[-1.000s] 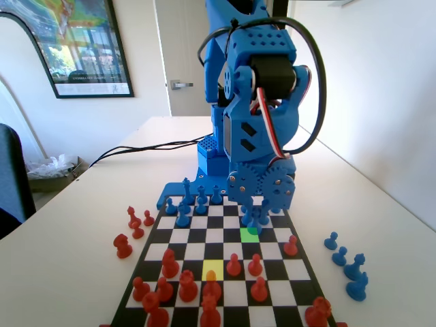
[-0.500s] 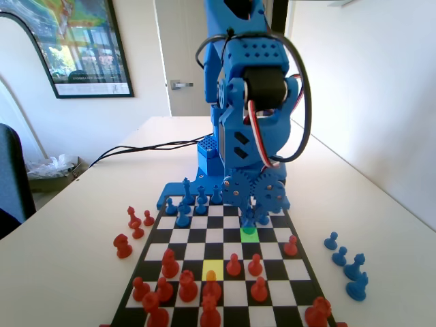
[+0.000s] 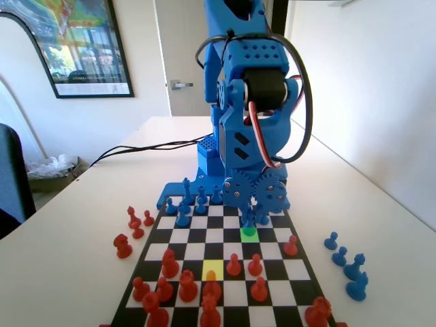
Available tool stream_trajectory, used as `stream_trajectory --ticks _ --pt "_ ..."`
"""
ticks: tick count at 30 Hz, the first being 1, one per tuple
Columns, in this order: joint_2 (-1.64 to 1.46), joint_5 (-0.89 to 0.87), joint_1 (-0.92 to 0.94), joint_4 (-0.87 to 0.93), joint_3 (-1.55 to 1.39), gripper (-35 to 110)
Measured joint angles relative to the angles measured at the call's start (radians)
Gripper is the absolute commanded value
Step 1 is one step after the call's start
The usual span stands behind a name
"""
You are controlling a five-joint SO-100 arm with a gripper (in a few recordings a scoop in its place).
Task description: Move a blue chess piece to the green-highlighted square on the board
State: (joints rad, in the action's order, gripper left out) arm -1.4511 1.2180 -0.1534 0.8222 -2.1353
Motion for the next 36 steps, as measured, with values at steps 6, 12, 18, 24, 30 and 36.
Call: stream_trajectory --ticks 6,12,18,24,30,36 --pt "0.003 0.0 0.012 -0.003 0.0 1" --pt "0.018 0.0 0.008 -0.003 0.003 1" --pt "0.02 0.0 -0.002 -0.005 0.006 1" --pt "0.021 -0.011 0.002 -0.005 0.006 2" --pt "0.021 -0.011 0.0 -0.003 0.018 6" --pt "0.021 0.0 0.009 0.005 0.028 9"
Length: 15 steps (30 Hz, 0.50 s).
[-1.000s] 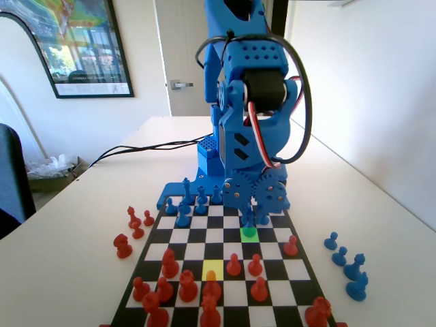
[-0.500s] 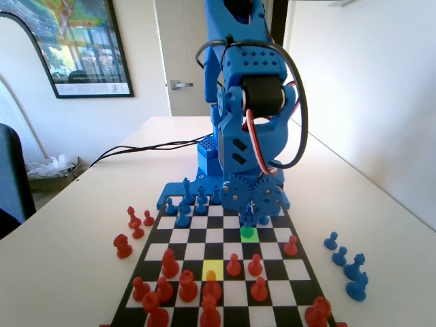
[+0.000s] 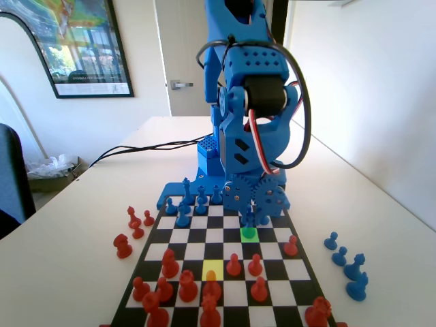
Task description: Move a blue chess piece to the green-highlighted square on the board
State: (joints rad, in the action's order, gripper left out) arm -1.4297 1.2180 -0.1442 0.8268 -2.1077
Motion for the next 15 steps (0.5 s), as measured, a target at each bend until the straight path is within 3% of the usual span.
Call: stream_trajectory --ticks 15 --pt "-0.003 0.008 0.021 0.0 0.008 13"
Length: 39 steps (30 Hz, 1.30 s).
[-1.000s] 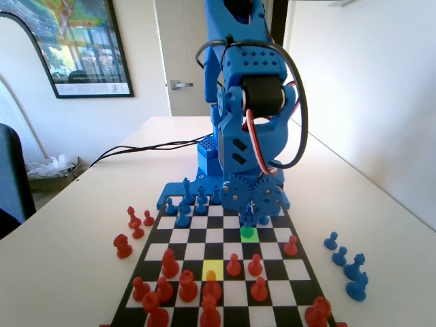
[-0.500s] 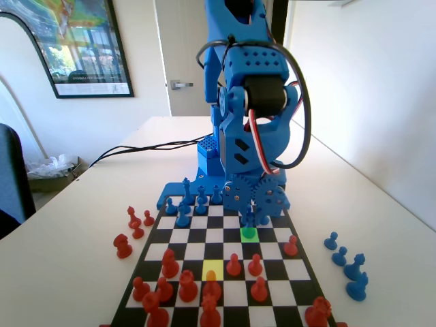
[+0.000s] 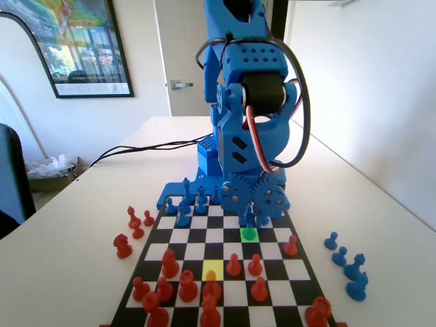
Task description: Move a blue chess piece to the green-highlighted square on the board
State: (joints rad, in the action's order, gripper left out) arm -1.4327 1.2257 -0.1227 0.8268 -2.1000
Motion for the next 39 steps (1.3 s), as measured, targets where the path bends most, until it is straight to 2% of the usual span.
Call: stream_trajectory --ticks 10,20,29,34,39 --pt "-0.1 -0.025 -0.021 0.127 0.048 12" --pt "-0.244 -0.015 -0.028 0.345 0.181 1" --pt "-0.42 0.101 -0.018 0.568 0.322 1" --pt "-0.566 0.221 0.009 0.723 0.364 1" --pt "-0.767 0.33 0.043 0.798 0.367 1"
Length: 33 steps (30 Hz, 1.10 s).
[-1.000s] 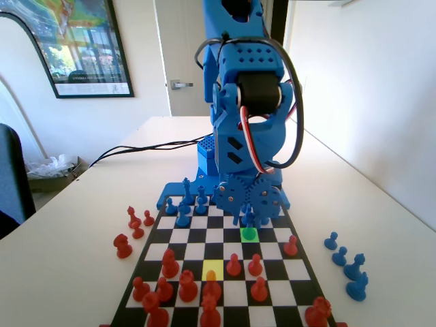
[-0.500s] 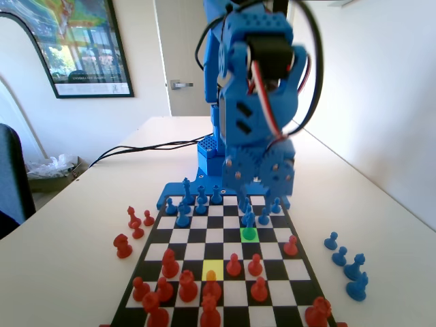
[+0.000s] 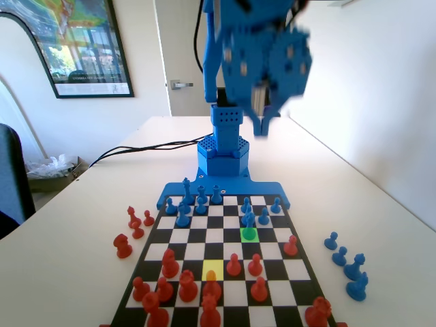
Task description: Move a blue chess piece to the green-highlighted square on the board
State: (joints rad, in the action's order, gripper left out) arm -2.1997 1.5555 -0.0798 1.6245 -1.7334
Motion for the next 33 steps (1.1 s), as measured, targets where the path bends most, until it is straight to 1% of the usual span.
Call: stream_trajectory --ticks 8,14,22,26,33 --pt "-0.236 0.046 0.026 0.077 -0.017 1" --pt "-0.41 0.083 0.048 0.084 -0.132 1" --pt "-0.607 0.117 0.048 0.071 -0.321 1" --pt "-0.673 0.117 0.046 0.018 -0.413 1" --pt "-0.729 0.117 0.048 -0.018 -0.44 1"
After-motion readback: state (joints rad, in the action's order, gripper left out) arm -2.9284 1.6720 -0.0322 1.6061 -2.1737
